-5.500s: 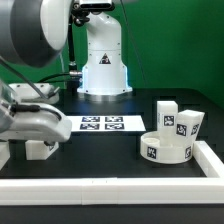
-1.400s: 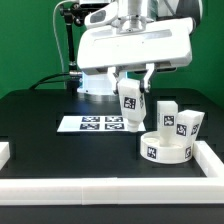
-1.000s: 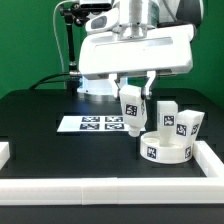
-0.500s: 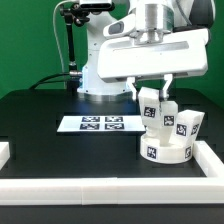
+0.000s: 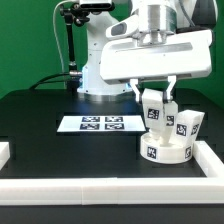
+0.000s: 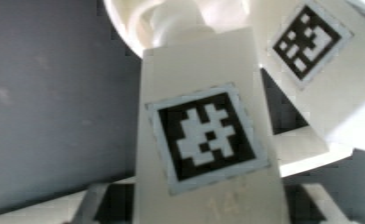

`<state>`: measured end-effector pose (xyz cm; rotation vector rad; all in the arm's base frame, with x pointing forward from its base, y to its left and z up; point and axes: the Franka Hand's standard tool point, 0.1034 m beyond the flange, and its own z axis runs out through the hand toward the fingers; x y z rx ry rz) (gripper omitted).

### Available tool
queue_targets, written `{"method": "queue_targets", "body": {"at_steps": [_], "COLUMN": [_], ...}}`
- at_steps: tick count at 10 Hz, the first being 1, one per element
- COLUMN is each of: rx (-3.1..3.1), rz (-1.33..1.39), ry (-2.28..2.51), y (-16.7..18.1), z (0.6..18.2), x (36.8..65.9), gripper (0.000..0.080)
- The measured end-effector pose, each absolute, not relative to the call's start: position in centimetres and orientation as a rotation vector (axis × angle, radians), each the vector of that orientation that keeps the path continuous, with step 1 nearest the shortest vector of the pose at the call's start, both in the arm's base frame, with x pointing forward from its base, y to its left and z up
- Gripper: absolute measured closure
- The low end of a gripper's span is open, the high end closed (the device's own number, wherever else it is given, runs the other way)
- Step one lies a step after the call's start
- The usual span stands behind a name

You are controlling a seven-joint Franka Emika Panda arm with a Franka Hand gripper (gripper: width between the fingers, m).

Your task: Assemble stool

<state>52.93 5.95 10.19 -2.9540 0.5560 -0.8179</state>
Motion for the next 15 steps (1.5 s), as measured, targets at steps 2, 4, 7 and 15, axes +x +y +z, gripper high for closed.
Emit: {"method": "queue_targets", "body": {"at_steps": [2,4,7,15], "rx": [-2.956,-2.959,-2.962,-2.961], "rz": [-0.814,-0.815,-0.822,-0.831], "ry": [0.565,0.561,0.552,0.541], "y": [5.7,5.6,5.3,5.6], "z": [10.1,10.0,10.1,10.0], "x": [52.9,52.9,53.4,53.7], "gripper": [0.0472,0.0472,0.0472,0.0472]}}
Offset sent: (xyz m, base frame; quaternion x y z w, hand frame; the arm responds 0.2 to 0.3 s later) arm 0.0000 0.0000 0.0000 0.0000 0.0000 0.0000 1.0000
